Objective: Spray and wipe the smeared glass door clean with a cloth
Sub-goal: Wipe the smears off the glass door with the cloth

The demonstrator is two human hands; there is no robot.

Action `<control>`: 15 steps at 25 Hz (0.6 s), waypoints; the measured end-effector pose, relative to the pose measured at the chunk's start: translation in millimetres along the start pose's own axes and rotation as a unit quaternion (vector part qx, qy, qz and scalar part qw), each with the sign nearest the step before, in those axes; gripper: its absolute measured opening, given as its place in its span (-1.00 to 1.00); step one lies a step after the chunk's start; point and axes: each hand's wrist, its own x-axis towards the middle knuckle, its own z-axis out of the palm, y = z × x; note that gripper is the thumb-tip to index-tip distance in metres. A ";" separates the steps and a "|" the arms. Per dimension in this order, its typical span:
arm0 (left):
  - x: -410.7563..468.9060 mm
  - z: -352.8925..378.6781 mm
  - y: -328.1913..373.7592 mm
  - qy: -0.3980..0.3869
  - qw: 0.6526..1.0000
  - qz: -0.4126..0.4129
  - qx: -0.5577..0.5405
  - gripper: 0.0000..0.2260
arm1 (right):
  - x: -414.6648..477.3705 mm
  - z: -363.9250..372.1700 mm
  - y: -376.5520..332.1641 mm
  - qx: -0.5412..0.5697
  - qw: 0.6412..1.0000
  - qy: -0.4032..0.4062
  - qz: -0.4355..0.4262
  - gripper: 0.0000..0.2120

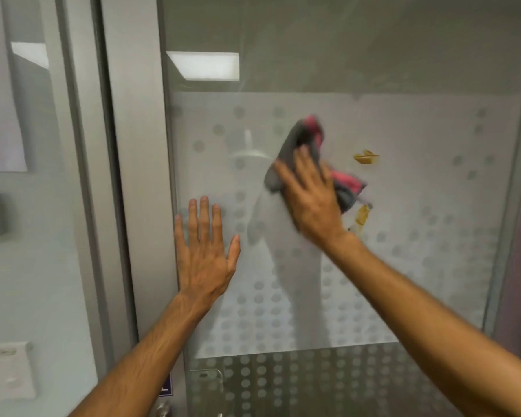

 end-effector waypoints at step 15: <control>28.5 8.5 52.6 0.018 0.999 0.028 0.004 -0.38 | 81.1 -51.4 137.5 0.060 0.996 -0.032 -0.050 -0.62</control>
